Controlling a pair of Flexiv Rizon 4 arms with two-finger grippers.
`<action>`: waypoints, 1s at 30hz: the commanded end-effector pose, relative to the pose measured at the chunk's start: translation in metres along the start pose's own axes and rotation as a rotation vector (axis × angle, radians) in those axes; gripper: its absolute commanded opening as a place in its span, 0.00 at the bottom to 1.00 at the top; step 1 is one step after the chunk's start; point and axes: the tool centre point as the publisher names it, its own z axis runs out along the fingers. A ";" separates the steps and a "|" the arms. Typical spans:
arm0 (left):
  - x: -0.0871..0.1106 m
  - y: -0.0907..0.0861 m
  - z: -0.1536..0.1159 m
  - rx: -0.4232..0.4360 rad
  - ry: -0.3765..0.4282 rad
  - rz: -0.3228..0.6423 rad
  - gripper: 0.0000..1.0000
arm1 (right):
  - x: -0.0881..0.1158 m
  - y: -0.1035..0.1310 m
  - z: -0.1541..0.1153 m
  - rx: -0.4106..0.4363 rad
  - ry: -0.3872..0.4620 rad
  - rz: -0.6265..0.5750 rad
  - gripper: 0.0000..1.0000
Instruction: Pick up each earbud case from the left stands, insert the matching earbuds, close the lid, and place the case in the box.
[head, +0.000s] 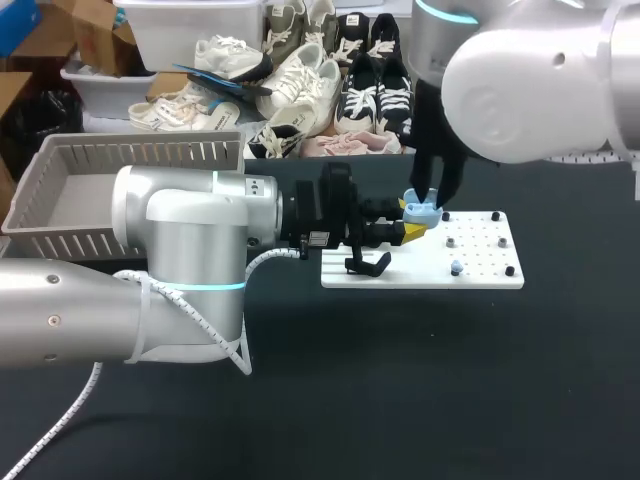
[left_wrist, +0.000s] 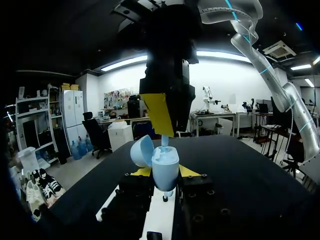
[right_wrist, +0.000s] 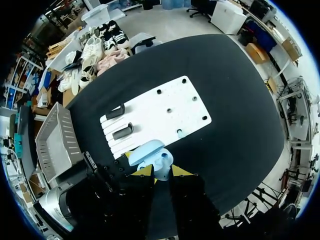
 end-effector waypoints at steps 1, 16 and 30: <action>0.001 -0.001 0.000 -0.003 -0.002 0.001 0.00 | -0.001 0.003 0.002 0.006 0.007 0.000 0.00; 0.001 -0.001 0.000 -0.003 -0.002 0.001 0.00 | 0.000 0.002 0.007 0.009 0.021 0.002 0.00; 0.001 -0.001 0.000 -0.003 -0.002 0.001 0.00 | -0.003 0.001 0.004 0.010 0.015 0.003 0.00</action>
